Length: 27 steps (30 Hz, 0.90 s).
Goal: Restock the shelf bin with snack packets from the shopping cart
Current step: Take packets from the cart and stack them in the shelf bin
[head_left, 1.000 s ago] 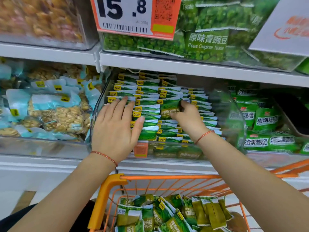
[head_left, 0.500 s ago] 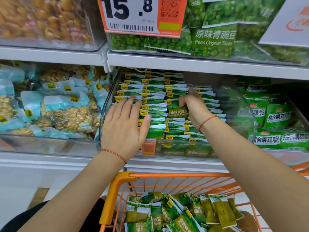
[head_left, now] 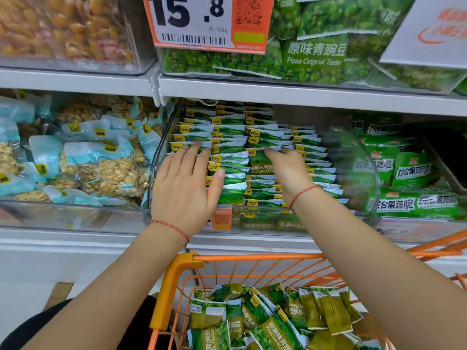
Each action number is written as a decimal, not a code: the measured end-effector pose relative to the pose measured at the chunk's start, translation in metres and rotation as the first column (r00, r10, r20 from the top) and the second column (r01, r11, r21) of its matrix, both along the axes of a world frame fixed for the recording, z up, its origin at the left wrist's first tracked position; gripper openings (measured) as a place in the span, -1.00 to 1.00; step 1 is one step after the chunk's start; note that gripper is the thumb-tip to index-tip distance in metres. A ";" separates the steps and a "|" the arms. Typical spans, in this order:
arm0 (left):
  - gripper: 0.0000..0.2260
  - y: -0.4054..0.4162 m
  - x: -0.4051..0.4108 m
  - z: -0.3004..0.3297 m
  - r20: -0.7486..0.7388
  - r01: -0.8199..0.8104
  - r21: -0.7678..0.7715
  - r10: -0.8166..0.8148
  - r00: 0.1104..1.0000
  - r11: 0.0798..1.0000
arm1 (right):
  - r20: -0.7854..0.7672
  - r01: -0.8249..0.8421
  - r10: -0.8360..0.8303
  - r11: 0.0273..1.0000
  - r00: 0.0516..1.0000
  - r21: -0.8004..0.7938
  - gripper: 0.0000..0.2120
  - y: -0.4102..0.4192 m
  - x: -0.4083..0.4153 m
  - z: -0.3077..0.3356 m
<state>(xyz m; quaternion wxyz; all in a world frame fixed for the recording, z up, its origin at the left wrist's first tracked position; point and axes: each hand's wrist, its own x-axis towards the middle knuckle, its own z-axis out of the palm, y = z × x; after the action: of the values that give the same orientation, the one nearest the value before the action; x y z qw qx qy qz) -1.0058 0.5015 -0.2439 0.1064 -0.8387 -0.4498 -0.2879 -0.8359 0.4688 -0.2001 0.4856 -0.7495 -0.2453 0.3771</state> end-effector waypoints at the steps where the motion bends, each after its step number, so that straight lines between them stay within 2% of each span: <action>1: -0.47 0.000 0.000 0.000 0.002 -0.001 0.001 0.001 1.000 1.000 | -0.021 0.020 -0.019 1.000 1.000 0.024 -0.65 0.003 0.003 0.000; 2: -0.47 0.000 0.000 0.000 0.003 -0.002 0.003 0.002 1.000 1.000 | -0.068 0.063 -0.060 0.997 0.996 0.036 -0.82 0.006 0.006 -0.002; 3: -0.47 0.000 0.000 -0.001 0.003 -0.002 0.004 0.002 1.000 1.000 | -0.118 0.115 -0.110 0.992 0.987 0.041 -0.87 0.008 0.007 -0.004; 5: -0.47 0.000 0.000 0.000 -0.002 -0.001 -0.004 0.001 1.000 1.000 | -0.177 0.186 -0.175 0.981 0.969 0.052 -0.73 0.012 0.009 -0.009; 11: -0.46 -0.001 -0.002 0.001 -0.023 0.009 -0.041 -0.010 1.000 0.999 | -0.111 0.192 -0.183 0.978 0.977 0.080 -0.67 0.010 0.008 -0.016; 13: -0.43 -0.003 -0.003 0.005 -0.038 0.018 -0.087 -0.022 0.999 0.996 | -0.033 0.149 -0.146 0.981 0.989 0.127 -0.86 -0.002 0.005 -0.004; 14: -0.40 -0.006 -0.004 0.009 -0.033 0.022 -0.133 -0.026 0.999 0.991 | 0.051 0.114 -0.124 0.980 0.991 0.162 -0.86 -0.011 0.005 0.002; 15: -0.38 -0.009 -0.005 0.015 -0.014 0.026 -0.190 -0.029 0.999 0.981 | 0.151 0.085 -0.117 0.975 0.982 0.204 -0.71 -0.023 0.005 0.006; 16: -0.39 -0.015 -0.006 0.021 0.023 0.034 -0.236 -0.030 0.999 0.971 | 0.252 0.040 -0.109 0.963 0.962 0.267 -0.64 -0.037 0.003 0.011; 17: -0.40 -0.022 -0.009 0.026 0.069 0.051 -0.261 -0.034 0.997 0.964 | 0.359 -0.033 -0.103 0.934 0.928 0.355 -0.65 -0.052 0.000 0.013; 19: -0.48 -0.041 -0.013 0.034 0.143 0.128 -0.228 -0.097 0.985 0.965 | 0.608 -0.263 -0.082 0.849 0.790 0.458 -0.71 -0.087 -0.008 0.013; 21: -0.60 -0.069 -0.018 0.046 0.108 0.181 -0.158 -0.166 0.980 0.971 | 0.782 -0.476 -0.036 0.776 0.622 0.413 -0.77 -0.119 -0.014 0.006; 23: -0.65 -0.096 -0.022 0.050 0.006 0.206 -0.119 -0.207 0.978 0.971 | 0.874 -0.623 0.076 0.731 0.479 0.278 -0.78 -0.147 -0.021 -0.008; 24: -0.65 -0.108 -0.024 0.052 -0.028 0.228 -0.122 -0.233 0.972 0.966 | 0.908 -0.673 0.191 0.729 0.374 0.124 -0.78 -0.156 -0.020 -0.024; 25: -0.65 -0.119 -0.024 0.052 -0.062 0.268 -0.159 -0.280 0.958 0.950 | 0.898 -0.683 0.386 0.715 0.211 -0.147 -0.77 -0.163 -0.019 -0.040; 26: -0.67 -0.132 -0.026 0.053 -0.116 0.308 -0.272 -0.348 0.930 0.912 | 0.778 -0.611 0.628 0.629 0.033 -0.481 -0.76 -0.169 -0.018 -0.056; 27: -0.71 -0.143 -0.026 0.052 -0.190 0.297 -0.440 -0.411 0.891 0.847 | 0.550 -0.498 0.831 0.445 -0.079 -0.744 -0.75 -0.175 -0.018 -0.071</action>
<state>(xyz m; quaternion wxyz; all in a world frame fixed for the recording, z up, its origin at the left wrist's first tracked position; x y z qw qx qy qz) -1.0320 0.3580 -0.1916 -0.0605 -0.9433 -0.3153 -0.0845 -0.8539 0.2939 -0.2709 -0.1170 -0.6490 -0.7403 0.1305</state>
